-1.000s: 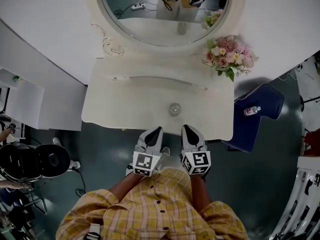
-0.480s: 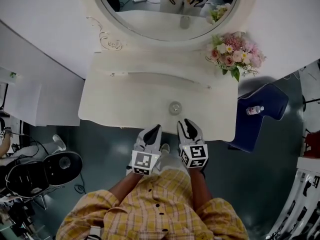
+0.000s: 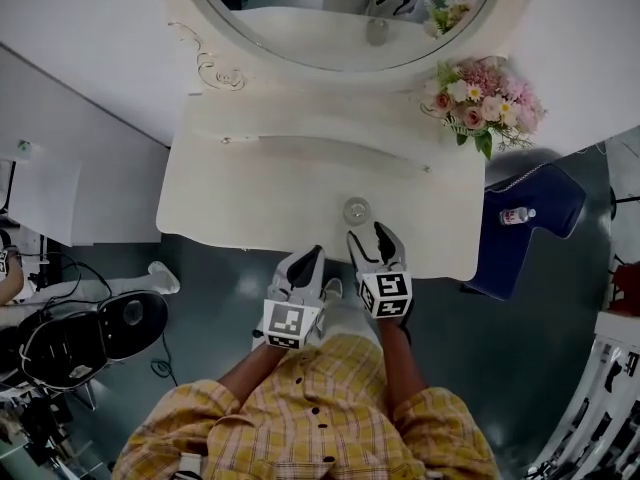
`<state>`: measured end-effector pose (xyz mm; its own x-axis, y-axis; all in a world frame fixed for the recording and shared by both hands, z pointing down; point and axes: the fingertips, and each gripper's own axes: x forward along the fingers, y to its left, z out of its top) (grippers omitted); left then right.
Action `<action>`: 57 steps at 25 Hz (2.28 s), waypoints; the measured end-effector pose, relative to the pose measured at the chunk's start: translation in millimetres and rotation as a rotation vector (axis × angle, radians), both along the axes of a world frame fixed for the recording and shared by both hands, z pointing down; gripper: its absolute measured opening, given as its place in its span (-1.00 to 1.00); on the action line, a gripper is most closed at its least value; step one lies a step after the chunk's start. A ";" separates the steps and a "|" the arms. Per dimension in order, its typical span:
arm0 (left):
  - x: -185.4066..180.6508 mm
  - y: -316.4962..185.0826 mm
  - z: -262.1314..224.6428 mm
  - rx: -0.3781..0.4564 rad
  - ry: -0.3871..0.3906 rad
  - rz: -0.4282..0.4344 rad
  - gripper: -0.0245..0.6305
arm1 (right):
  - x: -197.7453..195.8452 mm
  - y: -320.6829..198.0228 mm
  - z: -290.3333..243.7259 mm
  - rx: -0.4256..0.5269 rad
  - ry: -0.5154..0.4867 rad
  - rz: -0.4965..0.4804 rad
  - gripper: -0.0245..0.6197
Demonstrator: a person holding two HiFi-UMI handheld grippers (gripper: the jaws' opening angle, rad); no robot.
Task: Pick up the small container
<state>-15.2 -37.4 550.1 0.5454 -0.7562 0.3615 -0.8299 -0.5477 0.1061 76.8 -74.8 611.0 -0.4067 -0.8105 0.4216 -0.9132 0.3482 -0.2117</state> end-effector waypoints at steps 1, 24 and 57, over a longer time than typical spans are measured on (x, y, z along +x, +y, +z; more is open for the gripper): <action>-0.1 -0.7 0.5 -0.001 0.000 -0.001 -0.93 | -1.4 -2.1 4.1 -0.004 0.004 -0.003 -0.14; -8.8 -3.7 17.7 -0.031 -0.023 0.013 -0.93 | -15.6 -51.7 70.0 -0.081 0.092 0.026 0.20; -12.9 1.4 21.3 -0.036 -0.041 -0.008 -0.93 | -17.9 -75.1 102.7 -0.110 0.250 0.090 0.10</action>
